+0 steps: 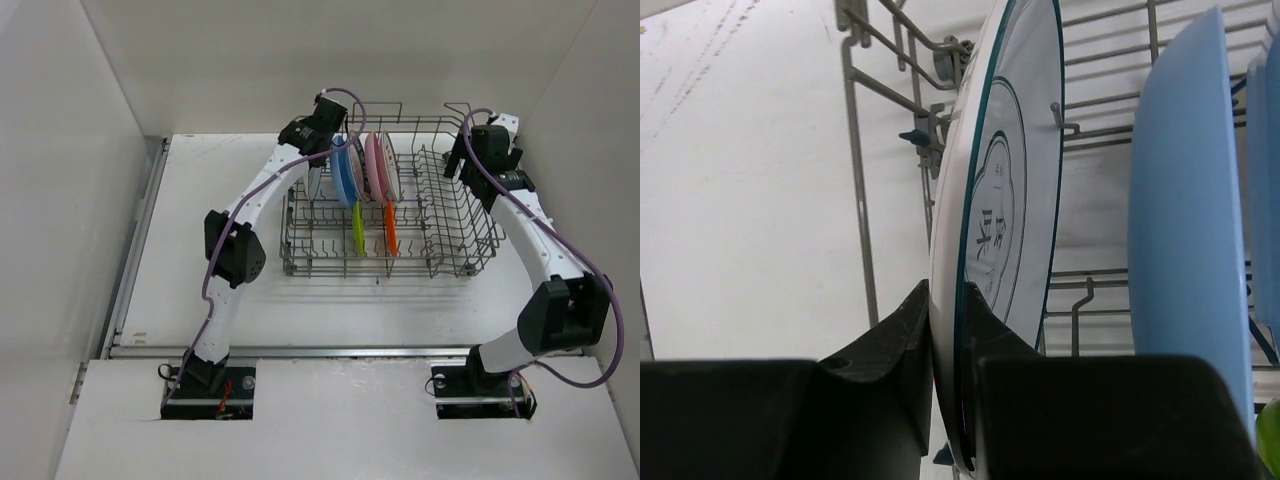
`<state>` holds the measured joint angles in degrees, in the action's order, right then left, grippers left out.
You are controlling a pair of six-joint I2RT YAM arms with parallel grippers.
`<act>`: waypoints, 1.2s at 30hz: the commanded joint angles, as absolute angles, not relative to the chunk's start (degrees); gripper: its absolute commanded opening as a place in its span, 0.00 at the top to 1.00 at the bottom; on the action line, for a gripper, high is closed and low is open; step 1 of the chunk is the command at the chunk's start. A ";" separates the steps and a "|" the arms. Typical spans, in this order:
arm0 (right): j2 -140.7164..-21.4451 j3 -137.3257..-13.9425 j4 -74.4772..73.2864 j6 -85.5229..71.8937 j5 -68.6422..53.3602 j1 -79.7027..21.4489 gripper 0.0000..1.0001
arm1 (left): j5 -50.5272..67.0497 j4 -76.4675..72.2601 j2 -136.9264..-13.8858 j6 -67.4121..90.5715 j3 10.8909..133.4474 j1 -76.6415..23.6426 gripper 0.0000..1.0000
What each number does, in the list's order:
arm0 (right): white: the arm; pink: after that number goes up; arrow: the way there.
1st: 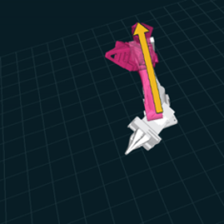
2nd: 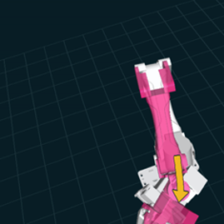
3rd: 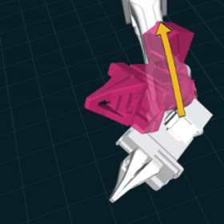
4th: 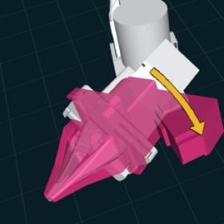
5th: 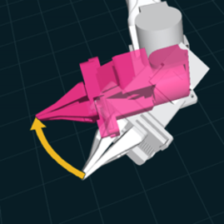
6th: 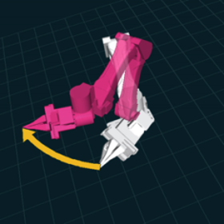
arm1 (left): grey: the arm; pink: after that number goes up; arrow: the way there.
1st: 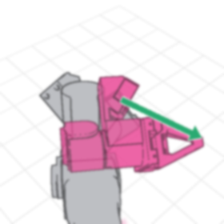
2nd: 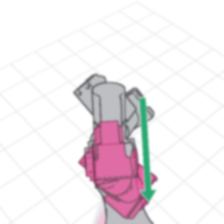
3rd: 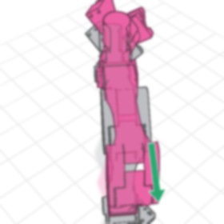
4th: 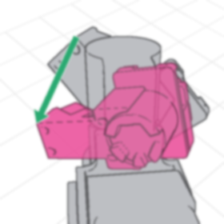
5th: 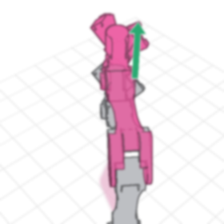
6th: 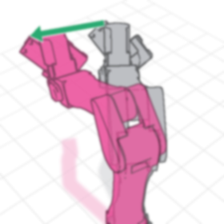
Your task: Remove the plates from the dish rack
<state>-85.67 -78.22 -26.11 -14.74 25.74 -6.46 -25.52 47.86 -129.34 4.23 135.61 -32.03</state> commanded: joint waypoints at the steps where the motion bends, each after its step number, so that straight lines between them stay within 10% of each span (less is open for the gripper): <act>1: -83.94 -80.94 -24.08 -14.41 24.26 -6.94 0.03 | -28.56 49.22 -123.85 4.22 140.36 -31.64 1.00; 15: -77.70 -79.64 -26.37 -13.89 22.59 -6.94 0.07 | -33.31 44.03 -118.13 2.02 140.36 -29.79 1.00; 19: -76.29 -78.40 -26.37 -13.89 18.38 -6.94 0.22 | -34.10 43.42 -116.81 2.02 140.36 -29.27 1.00; 36: -72.60 -76.81 -23.73 -12.66 -4.03 -11.50 0.31 | 9.21 50.70 -107.14 9.76 130.35 1.65 1.00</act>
<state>-75.68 -75.96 -26.65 -13.89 1.93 -9.52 -0.78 50.46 -111.18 8.29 132.51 -2.11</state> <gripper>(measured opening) 0.688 0.080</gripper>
